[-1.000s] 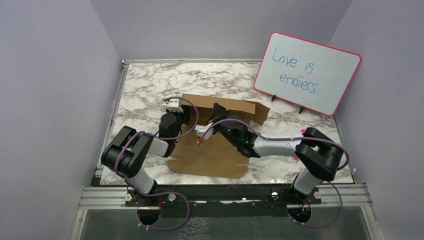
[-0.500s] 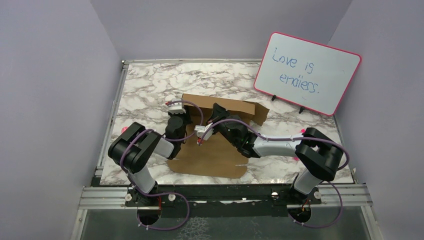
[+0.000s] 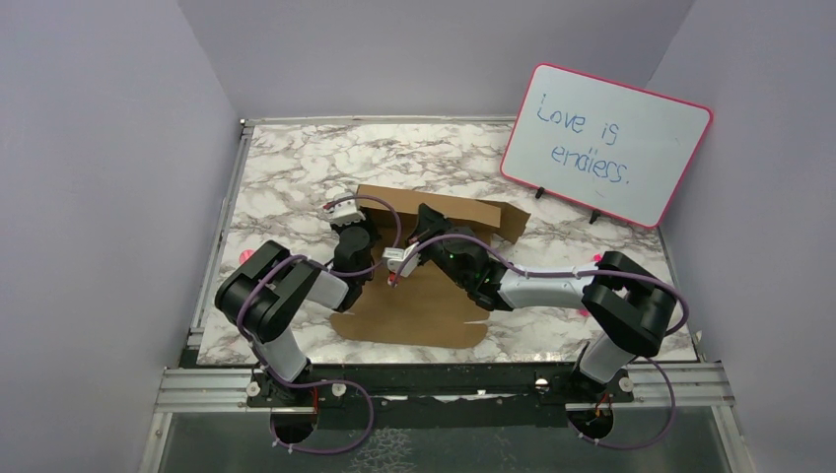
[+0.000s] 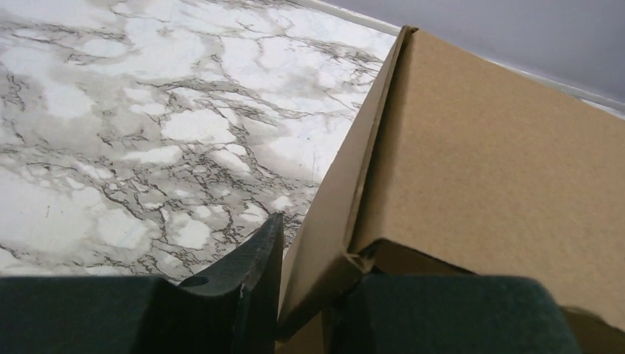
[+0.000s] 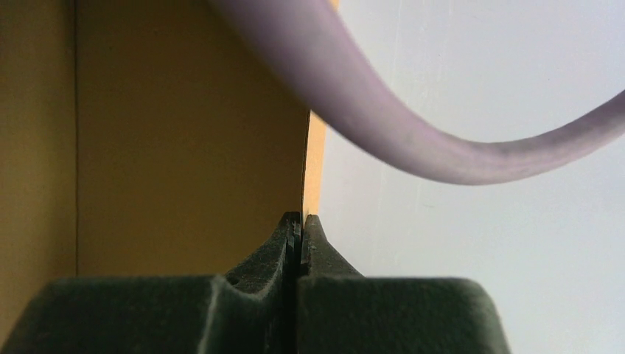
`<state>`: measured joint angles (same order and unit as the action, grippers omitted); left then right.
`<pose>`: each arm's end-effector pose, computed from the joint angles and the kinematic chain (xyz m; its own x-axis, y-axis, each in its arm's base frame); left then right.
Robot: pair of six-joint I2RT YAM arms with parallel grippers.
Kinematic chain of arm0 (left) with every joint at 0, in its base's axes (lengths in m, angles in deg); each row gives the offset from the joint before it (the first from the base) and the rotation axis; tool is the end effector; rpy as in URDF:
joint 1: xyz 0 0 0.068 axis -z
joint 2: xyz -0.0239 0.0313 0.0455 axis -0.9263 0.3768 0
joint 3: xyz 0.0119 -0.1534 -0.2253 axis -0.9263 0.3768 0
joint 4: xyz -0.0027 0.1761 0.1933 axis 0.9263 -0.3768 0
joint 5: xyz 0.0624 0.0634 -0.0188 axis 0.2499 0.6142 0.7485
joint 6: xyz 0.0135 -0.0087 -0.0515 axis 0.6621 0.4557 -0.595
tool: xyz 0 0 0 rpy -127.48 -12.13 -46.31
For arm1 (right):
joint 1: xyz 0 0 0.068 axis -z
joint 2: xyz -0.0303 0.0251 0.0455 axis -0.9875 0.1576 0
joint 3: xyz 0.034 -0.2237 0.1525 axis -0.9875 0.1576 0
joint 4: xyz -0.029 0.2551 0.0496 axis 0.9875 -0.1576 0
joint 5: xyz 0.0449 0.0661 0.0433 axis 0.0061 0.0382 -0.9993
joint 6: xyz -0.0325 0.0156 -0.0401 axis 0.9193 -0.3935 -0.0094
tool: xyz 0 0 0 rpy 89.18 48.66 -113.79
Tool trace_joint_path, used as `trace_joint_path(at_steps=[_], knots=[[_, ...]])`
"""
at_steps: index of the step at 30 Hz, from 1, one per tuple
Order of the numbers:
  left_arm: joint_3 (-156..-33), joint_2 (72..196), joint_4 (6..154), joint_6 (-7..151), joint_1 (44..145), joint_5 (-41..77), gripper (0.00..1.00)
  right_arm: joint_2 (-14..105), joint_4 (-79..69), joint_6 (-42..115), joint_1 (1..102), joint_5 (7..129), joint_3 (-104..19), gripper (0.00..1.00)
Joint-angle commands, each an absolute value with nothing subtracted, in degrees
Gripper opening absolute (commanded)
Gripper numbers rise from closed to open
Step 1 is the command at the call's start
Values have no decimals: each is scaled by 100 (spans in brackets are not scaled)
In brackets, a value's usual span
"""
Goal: Fold the paper box
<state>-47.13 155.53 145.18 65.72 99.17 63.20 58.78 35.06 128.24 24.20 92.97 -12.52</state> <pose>0.2558 -0.1305 0.1522 -0.0372 -0.2673 -0.9629 -0.1144 0.9584 -0.2616 0.2020 0.2887 0.2156 0.6296 -0.7757 -0.0447 -0.1439 -0.0599 -0.9878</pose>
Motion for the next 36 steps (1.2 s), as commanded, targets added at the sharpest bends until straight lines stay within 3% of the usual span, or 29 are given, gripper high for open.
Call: trace_joint_path(at_steps=[1,9,20,24,36], knots=[[-4936,15360,14023,6026,9711,7895,24,5990,2519,12462,2292,9001,-1047,1],[-5073,15219,13382,5602,9737,8328,33,6013,2517,12418,2292,9024,-1051,1],[-5330,15353,12797,5754,9827,8580,34,5994,2534,12378,2294,8979,-1048,1],[-5328,15359,12683,5923,9827,8161,38,5993,2551,12350,2292,8998,-1047,1],[-4846,14520,12685,6514,9827,6493,62,6045,2662,12338,2297,9059,-1074,1]])
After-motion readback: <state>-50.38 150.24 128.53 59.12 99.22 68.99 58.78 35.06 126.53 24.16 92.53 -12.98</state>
